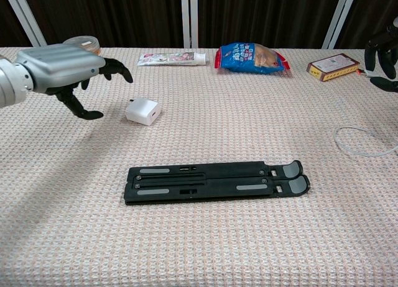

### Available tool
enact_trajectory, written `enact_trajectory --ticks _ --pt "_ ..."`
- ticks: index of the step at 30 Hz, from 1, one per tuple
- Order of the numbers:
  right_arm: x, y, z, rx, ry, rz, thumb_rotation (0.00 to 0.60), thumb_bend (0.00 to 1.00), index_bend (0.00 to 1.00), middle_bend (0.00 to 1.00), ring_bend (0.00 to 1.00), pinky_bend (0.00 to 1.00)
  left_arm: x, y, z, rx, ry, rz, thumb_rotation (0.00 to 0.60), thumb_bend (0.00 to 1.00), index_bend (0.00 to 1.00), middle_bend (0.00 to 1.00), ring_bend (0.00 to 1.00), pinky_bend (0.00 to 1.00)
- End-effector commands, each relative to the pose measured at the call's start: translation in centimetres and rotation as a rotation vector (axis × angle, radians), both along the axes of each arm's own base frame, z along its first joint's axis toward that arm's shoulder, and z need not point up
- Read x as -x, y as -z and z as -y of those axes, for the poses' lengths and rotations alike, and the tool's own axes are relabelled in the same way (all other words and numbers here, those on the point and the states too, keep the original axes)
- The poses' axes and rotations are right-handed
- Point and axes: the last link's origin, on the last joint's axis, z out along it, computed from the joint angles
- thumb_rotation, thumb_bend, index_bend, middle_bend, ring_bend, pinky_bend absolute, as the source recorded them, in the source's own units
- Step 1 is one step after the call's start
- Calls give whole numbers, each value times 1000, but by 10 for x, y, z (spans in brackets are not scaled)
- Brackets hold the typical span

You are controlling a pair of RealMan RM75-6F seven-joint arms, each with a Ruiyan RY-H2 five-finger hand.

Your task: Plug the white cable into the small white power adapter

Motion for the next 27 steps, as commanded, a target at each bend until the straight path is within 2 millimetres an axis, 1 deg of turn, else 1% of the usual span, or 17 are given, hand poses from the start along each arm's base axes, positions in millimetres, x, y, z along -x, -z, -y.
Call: enact_trajectory --ticks 1,2,3,5,7,10,13,18,27 --pt "3 1 1 -14 11 -8 600 753 641 660 437 486 -3 6 -6 8 -4 -10 600 249 181 129 264 472" --pt "4 2 2 -21 14 -14 600 753 641 660 437 486 -3 7 -7 11 -8 -13 600 249 182 130 276 484" --pt "5 3 3 -28 15 -20 600 753 641 660 437 485 -3 9 -9 14 -13 -14 600 250 185 133 309 519" --pt "5 5 4 -40 12 -34 600 753 642 660 437 484 -2 14 -12 24 -24 -16 600 252 197 140 383 593" --pt "3 6 6 -45 9 -41 600 753 642 660 437 484 -1 18 -14 37 -38 -14 600 258 212 149 483 691" --pt "1 6 9 -43 6 -45 600 753 642 660 437 482 -1 23 -17 47 -48 -8 600 262 219 168 567 779" --pt "0 6 10 -41 8 -46 600 753 642 660 437 481 -3 27 -19 55 -49 3 600 263 227 172 592 804" --pt "1 8 11 -43 16 -47 600 753 642 660 437 478 -4 33 -23 66 -37 1 600 263 230 173 594 817" --pt "1 9 11 -40 24 -49 600 753 642 660 437 474 1 37 -28 78 -78 38 600 263 271 216 609 832"
